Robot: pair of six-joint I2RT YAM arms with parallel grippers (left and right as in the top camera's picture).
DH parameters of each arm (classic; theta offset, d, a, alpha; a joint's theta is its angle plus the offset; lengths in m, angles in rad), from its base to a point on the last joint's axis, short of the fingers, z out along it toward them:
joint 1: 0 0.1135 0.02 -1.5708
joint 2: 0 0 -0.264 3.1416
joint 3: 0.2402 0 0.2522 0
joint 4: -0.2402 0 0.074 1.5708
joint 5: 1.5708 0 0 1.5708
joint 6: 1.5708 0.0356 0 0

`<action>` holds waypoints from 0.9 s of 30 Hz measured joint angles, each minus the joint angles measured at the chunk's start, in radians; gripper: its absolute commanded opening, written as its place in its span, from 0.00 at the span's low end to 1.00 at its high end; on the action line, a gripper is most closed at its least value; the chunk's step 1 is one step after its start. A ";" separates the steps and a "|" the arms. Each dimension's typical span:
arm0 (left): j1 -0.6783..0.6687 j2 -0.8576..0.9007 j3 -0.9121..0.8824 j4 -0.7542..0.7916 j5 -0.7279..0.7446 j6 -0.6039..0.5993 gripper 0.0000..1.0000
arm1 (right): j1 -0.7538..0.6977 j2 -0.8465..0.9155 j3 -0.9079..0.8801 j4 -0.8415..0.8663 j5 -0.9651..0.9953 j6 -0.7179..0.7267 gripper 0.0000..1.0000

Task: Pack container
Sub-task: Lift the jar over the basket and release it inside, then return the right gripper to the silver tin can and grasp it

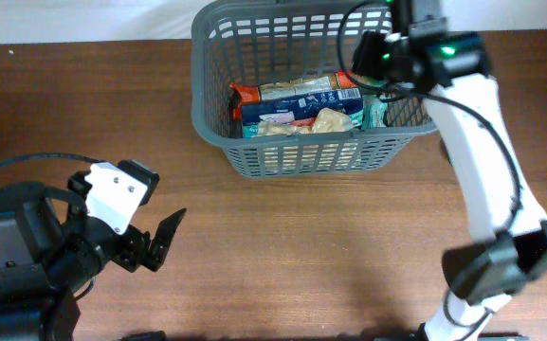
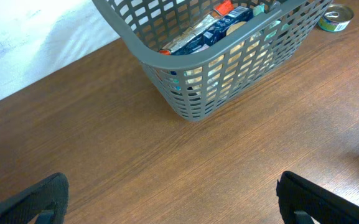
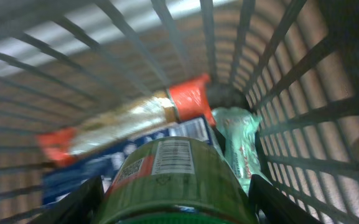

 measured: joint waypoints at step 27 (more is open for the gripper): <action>0.000 0.000 0.000 0.000 0.000 0.000 0.99 | -0.063 -0.014 0.503 -0.377 0.179 -0.111 0.99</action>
